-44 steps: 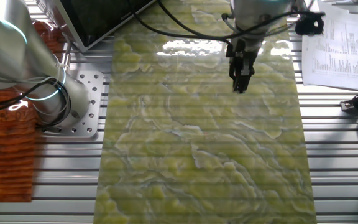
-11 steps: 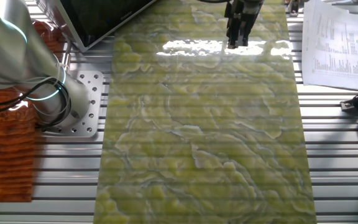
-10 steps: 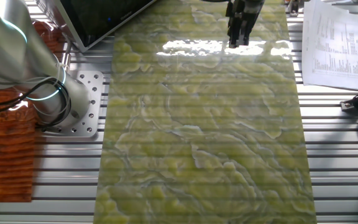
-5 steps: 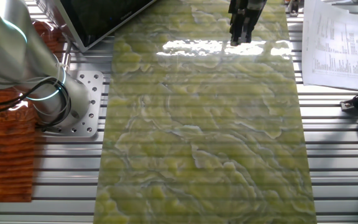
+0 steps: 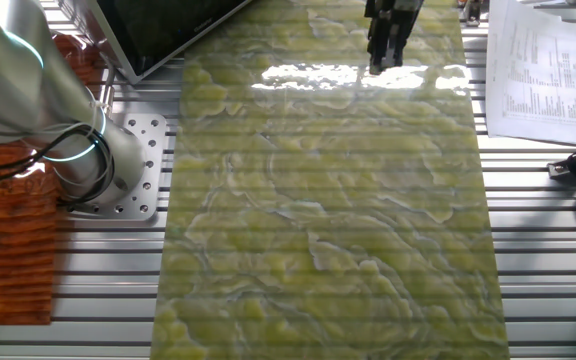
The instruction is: Open the microwave door
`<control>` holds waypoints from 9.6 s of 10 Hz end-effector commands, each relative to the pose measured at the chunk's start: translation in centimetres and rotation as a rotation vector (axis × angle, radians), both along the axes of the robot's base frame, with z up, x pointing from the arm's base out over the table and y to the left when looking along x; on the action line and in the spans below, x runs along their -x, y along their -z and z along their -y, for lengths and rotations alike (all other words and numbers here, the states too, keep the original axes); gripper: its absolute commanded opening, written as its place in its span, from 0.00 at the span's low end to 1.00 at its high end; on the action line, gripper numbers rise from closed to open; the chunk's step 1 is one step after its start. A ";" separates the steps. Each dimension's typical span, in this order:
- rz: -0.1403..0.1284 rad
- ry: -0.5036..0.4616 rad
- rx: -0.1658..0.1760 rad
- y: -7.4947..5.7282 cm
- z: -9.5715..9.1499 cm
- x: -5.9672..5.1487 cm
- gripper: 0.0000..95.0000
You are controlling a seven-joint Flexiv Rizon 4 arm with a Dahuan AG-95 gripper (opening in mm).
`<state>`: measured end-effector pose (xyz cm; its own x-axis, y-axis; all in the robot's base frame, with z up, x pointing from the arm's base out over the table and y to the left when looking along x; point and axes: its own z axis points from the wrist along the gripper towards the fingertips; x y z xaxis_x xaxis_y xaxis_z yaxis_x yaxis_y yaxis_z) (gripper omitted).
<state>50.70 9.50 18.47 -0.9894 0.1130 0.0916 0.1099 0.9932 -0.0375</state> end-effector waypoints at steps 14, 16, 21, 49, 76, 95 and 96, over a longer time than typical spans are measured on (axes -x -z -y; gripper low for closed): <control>-0.004 0.145 -0.071 0.0 -6.2 3.0 0.00; -0.002 0.145 -0.077 0.0 -6.2 3.0 0.00; -0.006 0.130 -0.086 1.4 -7.6 4.1 0.00; -0.005 0.145 -0.195 1.5 -22.6 11.3 0.20; -0.003 0.147 -0.347 1.8 -27.2 17.8 0.20; -0.049 0.142 -0.132 -1.0 -28.3 19.0 0.00; -0.048 0.140 -0.138 -1.6 -27.5 19.1 0.00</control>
<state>31.90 37.90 19.47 -0.9633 0.2359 0.1281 0.2604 0.9372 0.2319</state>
